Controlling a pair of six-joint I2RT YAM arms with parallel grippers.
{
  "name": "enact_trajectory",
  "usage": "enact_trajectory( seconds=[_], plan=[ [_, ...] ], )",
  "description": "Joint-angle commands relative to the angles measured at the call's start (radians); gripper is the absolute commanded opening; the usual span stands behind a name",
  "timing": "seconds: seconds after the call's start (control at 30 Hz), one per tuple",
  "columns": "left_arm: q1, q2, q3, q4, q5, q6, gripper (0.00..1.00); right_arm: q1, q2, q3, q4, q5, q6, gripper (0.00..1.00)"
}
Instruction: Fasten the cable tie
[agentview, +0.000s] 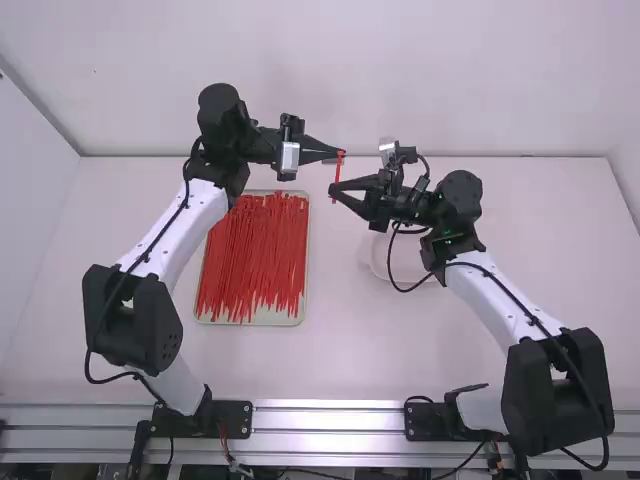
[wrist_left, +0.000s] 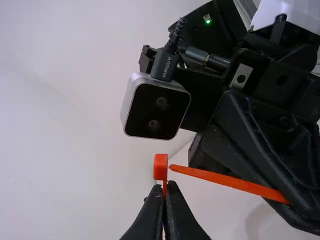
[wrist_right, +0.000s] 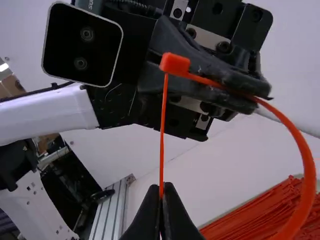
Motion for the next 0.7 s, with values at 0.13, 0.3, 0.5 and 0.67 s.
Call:
enact_trajectory(
  seconds=[0.13,0.3,0.5,0.67],
  plan=[
    [-0.003,-0.005,0.028,0.007,0.007,0.006,0.02,-0.004,0.006,0.030,0.003,0.001,0.018,0.00],
    [-0.003,-0.005,0.028,0.002,0.008,0.005,0.02,-0.002,0.006,0.029,0.003,0.002,0.018,0.00],
    [-0.003,-0.005,0.028,-0.036,0.027,0.032,0.02,-0.005,0.006,0.030,0.008,0.010,0.018,0.00],
    [-0.003,-0.005,0.028,-0.071,0.065,0.085,0.02,-0.004,0.006,0.030,0.034,0.015,0.019,0.00]
  ],
)
